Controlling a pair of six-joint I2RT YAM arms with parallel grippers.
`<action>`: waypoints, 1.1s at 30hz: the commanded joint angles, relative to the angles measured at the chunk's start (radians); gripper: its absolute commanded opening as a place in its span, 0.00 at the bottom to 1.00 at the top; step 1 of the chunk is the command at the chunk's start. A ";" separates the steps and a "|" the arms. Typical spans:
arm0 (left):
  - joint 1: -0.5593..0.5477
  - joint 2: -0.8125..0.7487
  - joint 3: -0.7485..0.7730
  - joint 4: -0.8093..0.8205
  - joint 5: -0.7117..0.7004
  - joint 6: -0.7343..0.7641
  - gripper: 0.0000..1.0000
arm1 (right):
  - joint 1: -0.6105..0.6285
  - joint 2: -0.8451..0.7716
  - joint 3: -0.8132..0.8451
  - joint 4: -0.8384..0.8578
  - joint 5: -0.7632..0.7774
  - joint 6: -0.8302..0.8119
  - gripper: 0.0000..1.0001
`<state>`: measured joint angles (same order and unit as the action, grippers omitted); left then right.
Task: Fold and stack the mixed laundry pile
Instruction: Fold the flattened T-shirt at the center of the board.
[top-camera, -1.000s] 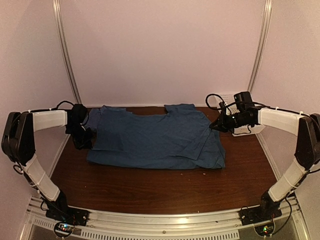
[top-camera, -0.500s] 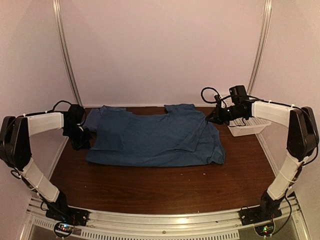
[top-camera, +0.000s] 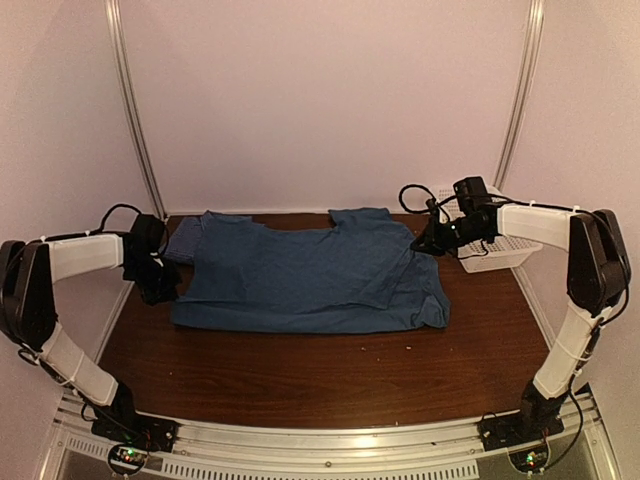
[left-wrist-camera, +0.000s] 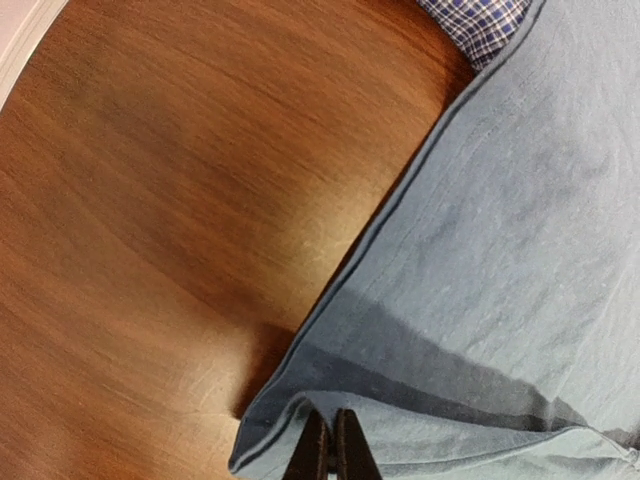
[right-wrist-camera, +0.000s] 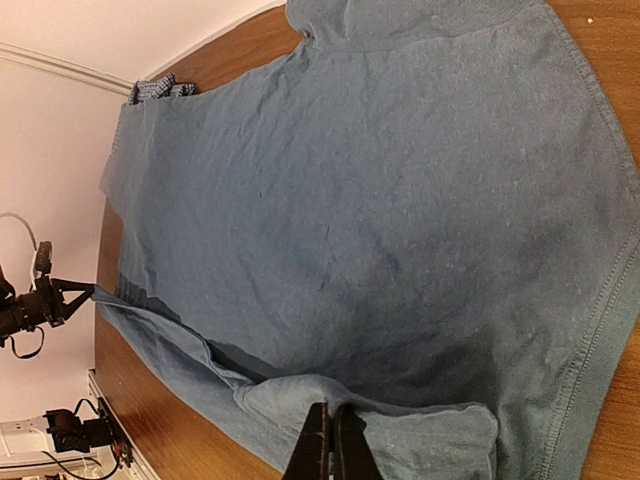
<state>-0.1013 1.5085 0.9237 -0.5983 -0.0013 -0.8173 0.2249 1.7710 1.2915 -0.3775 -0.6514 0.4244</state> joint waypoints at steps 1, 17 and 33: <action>0.013 0.049 0.022 0.083 -0.005 0.012 0.00 | 0.000 0.016 0.036 0.010 0.026 -0.003 0.00; 0.022 0.030 -0.032 0.166 0.001 0.069 0.00 | -0.034 -0.160 -0.085 0.038 0.055 0.014 0.00; 0.040 0.108 -0.004 0.190 0.062 0.067 0.00 | -0.052 -0.082 -0.065 0.096 0.010 0.031 0.00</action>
<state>-0.0715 1.5784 0.8791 -0.4419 0.0387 -0.7666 0.1780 1.6466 1.2041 -0.3218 -0.6312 0.4465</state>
